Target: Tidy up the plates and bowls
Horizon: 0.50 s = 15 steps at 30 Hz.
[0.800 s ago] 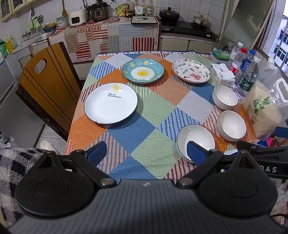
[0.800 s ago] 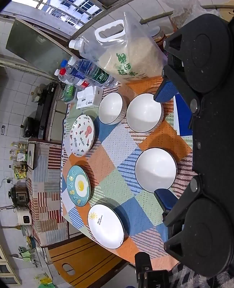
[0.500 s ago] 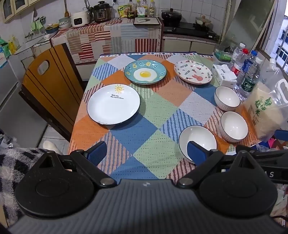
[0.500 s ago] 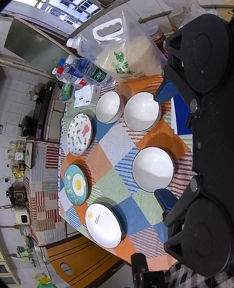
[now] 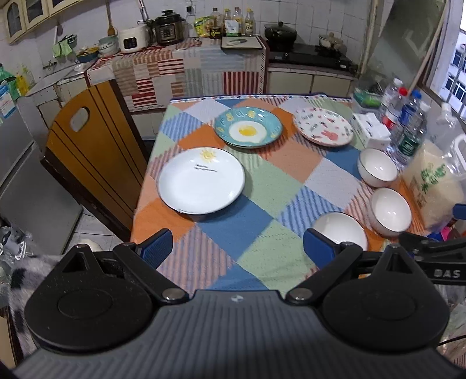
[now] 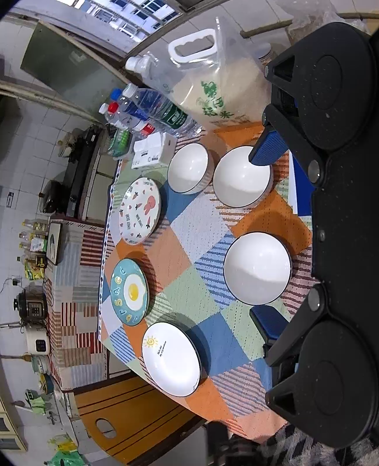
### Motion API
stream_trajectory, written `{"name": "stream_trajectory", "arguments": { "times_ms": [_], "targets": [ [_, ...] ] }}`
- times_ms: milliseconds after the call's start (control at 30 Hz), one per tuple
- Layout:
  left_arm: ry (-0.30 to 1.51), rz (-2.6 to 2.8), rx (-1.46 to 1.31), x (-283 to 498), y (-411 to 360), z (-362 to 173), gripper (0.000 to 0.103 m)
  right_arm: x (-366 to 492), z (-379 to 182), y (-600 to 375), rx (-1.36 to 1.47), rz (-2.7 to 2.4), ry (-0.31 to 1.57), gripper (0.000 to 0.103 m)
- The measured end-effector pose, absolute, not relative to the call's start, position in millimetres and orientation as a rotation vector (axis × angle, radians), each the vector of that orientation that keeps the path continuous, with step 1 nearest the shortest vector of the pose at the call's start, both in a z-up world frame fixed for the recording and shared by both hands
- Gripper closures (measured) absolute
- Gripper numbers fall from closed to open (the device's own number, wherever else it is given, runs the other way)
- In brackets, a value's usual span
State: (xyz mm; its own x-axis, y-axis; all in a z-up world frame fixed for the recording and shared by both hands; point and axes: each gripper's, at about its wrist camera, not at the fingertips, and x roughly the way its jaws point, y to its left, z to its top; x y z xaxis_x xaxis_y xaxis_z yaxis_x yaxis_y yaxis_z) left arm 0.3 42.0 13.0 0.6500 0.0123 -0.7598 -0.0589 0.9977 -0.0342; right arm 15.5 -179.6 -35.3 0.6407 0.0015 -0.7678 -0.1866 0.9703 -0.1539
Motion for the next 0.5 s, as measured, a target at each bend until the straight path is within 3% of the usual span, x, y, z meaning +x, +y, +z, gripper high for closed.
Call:
{"name": "stream_trajectory", "arguments": {
  "times_ms": [267, 500],
  "targets": [
    [0.850, 0.072, -0.119, 35, 105, -3, 0.006, 42, -37, -161, -0.201, 0.216, 0.814, 0.000],
    [0.849, 0.055, -0.059, 89, 133, -21, 0.006, 82, -56, -130, -0.112, 0.405, 0.612, 0.000]
  ]
}}
